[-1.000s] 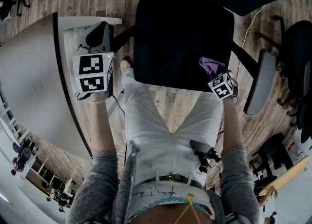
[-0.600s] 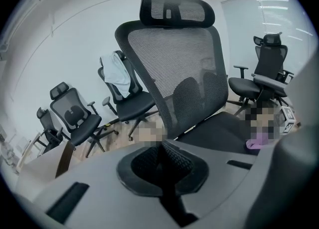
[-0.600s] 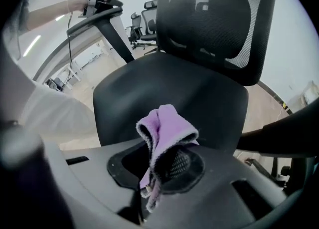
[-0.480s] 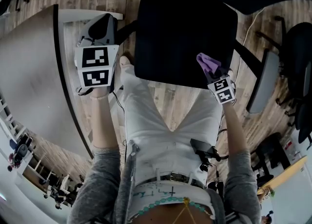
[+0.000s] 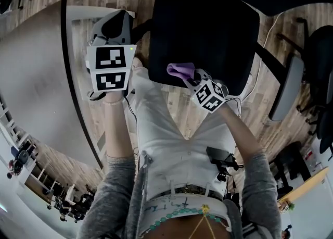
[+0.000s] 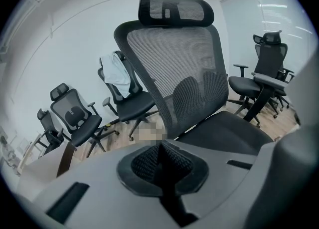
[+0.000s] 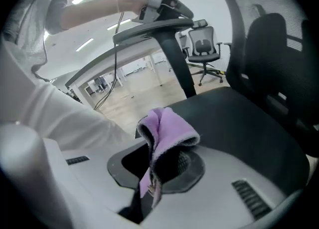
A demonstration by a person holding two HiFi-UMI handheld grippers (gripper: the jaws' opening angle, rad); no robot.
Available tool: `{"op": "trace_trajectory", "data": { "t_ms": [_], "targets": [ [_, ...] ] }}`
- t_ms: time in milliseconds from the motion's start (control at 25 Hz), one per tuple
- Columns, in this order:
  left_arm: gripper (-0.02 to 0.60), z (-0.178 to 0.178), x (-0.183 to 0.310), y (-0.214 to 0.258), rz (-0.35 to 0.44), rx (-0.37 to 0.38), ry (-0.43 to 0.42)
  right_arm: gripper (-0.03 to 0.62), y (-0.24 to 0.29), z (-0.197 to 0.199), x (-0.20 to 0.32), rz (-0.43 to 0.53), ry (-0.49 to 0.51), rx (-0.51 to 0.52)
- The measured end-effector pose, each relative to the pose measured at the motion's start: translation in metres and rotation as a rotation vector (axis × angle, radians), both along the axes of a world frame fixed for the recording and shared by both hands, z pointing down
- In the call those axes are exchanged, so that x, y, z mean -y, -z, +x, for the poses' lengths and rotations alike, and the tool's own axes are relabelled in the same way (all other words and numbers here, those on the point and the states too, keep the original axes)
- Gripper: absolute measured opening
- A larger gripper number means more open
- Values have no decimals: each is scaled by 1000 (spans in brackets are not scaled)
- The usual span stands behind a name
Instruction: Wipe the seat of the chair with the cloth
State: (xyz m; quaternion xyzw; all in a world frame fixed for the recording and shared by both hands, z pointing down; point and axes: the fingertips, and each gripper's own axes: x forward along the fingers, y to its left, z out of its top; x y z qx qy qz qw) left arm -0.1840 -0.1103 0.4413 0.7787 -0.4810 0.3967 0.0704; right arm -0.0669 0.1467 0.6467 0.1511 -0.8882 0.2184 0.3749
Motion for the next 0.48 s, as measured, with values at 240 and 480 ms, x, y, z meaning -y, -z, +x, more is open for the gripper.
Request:
{"op": "trace_trajectory", "data": {
  "t_ms": [240, 480],
  "targets": [
    [2, -5, 2, 1, -1, -7, 1, 48, -13, -74, 5, 55, 138, -28],
    [2, 0, 0, 3, -1, -8, -2, 48, -43, -95, -3, -14, 157, -103]
  ]
}}
